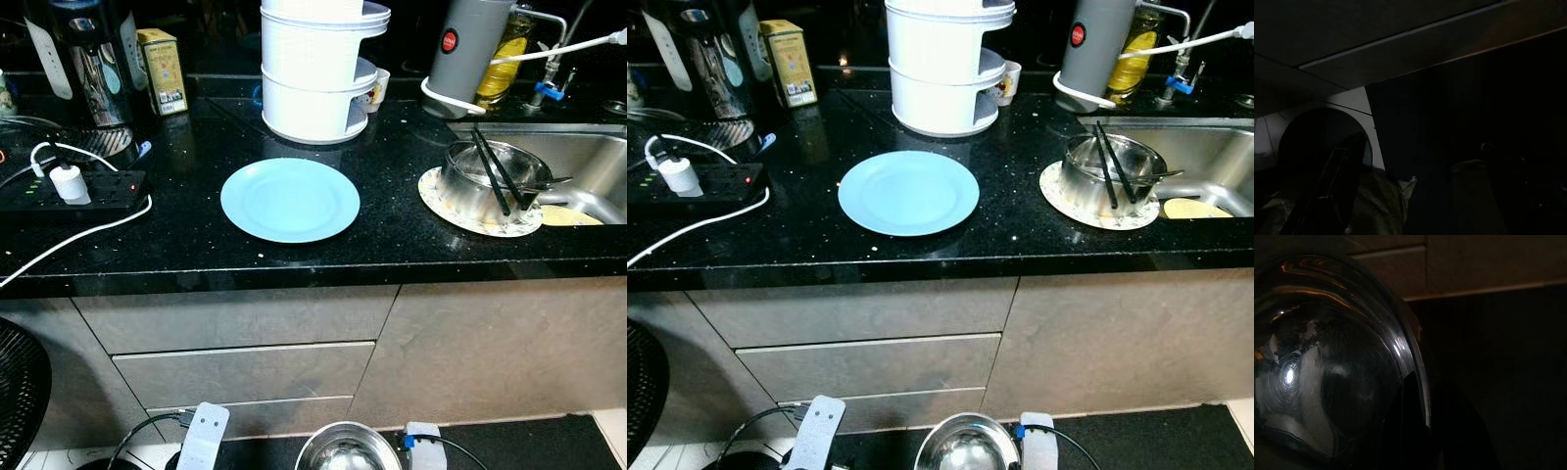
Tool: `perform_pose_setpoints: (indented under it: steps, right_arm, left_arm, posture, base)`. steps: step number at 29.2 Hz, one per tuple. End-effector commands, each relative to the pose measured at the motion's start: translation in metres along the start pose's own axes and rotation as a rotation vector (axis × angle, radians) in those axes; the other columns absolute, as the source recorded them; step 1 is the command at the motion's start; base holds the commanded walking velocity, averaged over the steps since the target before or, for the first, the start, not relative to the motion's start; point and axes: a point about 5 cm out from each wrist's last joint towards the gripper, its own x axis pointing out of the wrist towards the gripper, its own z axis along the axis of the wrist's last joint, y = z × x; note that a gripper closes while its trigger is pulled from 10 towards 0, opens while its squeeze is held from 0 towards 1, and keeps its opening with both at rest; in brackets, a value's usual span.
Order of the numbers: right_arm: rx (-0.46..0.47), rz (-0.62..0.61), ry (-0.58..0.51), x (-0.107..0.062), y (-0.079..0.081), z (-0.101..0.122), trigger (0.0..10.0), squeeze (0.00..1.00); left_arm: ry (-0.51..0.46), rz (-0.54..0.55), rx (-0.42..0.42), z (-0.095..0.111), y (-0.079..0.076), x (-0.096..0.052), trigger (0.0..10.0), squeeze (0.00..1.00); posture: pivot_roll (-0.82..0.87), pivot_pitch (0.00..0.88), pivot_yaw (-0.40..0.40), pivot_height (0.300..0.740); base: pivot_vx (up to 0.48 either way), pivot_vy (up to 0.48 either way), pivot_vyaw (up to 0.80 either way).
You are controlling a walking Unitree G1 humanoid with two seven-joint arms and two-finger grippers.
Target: Kitchen organization
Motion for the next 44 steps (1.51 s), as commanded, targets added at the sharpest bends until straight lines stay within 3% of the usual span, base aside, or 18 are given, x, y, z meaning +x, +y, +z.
perform_pose_setpoints:
  steps: [1, 3, 20, 28, 44]
  right_arm:
    - [0.035, -0.028, 0.017, -0.001, -0.002, -0.003, 10.0, 0.00]
    - [0.073, -0.047, 0.017, -0.001, -0.004, -0.003, 10.0, 0.00]
    - [0.045, -0.042, 0.005, 0.000, -0.006, 0.001, 10.0, 0.00]
    - [0.032, -0.033, 0.003, 0.000, -0.006, 0.003, 10.0, 0.00]
    - [0.027, -0.028, -0.005, 0.001, -0.005, 0.005, 10.0, 0.00]
  left_arm:
    - [0.060, -0.002, 0.019, -0.011, -0.004, -0.002, 10.0, 0.00]
    - [0.062, -0.002, 0.022, -0.011, -0.005, -0.002, 10.0, 0.00]
    - [0.032, 0.002, -0.013, -0.002, -0.005, 0.001, 10.0, 0.00]
    - [0.031, 0.024, -0.051, -0.001, -0.002, 0.001, 10.0, 0.00]
    - [0.014, 0.018, -0.035, 0.003, 0.001, 0.002, 10.0, 0.00]
  posture:
    - [-0.01, 0.112, -0.041, 0.740]
    - [-0.01, 0.113, -0.038, 0.740]
    - [-0.03, 0.117, -0.038, 0.740]
    - [-0.03, 0.113, -0.044, 0.740]
    - [-0.04, 0.092, -0.040, 0.740]
  base:
    - [0.000, 0.000, 0.00]
    - [0.000, 0.000, 0.00]
    - [0.000, 0.000, 0.00]
    - [0.000, -0.405, 0.00]
    - [0.000, -0.480, 0.00]
